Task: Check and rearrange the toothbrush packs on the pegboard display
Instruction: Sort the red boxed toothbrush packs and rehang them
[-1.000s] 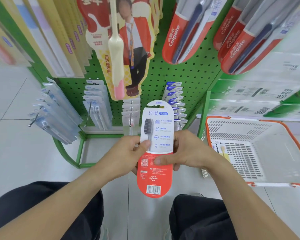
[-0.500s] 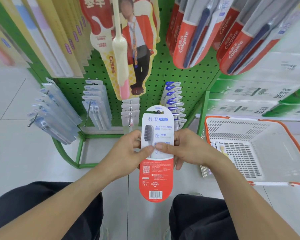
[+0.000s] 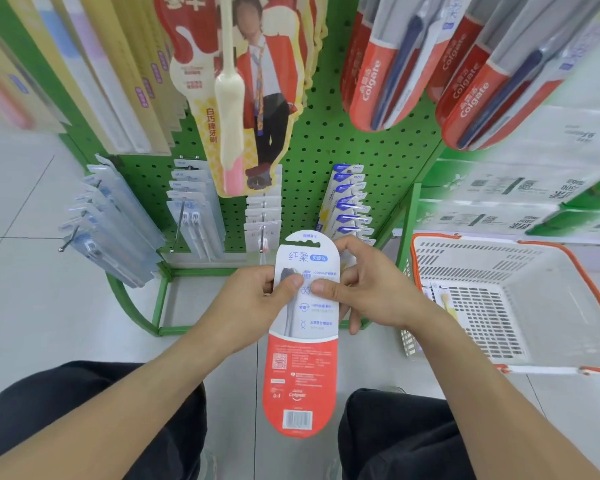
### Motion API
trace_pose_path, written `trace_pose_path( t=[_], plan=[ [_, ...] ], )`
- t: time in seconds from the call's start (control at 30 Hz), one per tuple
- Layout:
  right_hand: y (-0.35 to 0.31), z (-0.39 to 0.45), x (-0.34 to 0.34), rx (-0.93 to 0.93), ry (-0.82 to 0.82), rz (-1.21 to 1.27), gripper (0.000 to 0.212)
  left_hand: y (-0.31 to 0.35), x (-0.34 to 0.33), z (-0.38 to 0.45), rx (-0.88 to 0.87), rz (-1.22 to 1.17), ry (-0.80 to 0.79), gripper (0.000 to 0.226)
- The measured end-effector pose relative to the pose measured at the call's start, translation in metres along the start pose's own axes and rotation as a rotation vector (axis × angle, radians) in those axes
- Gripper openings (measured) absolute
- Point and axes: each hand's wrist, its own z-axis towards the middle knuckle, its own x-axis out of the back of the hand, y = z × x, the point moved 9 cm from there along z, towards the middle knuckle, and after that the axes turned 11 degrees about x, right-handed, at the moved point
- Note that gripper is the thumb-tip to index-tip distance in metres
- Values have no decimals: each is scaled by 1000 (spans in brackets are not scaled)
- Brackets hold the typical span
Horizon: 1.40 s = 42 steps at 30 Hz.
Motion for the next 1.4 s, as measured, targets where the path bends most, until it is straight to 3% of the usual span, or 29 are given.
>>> trace_pose_path(
  t=[0.2,0.3,0.37,0.5,0.6,0.77,0.97,1.1,1.27,1.4],
  plan=[
    [1,1,4,30,57,-106,31,0,-4,0,-37,57,-27,39],
    [-3,3,13,102,163,-211,24,0,-7,-1,-56,138,-50,59],
    [-5,4,22,134,246,-277,36,-1,-11,-2,-47,160,-69,76],
    [-8,3,29,165,376,-361,56,-6,-13,1,-14,143,-105,45],
    [-8,4,26,180,435,-426,63,-7,-13,1,-18,175,-100,39],
    [-7,8,23,165,351,-328,50,-10,-4,5,25,184,-33,43],
    [5,11,12,139,207,-158,11,-11,0,7,53,163,24,47],
    [3,9,11,150,270,-154,25,-2,-1,2,27,137,-3,36],
    [-3,8,20,168,366,-94,22,5,-2,-4,36,1,-22,32],
    [-9,7,28,185,362,-25,32,12,13,-6,-38,-31,182,17]
  ],
)
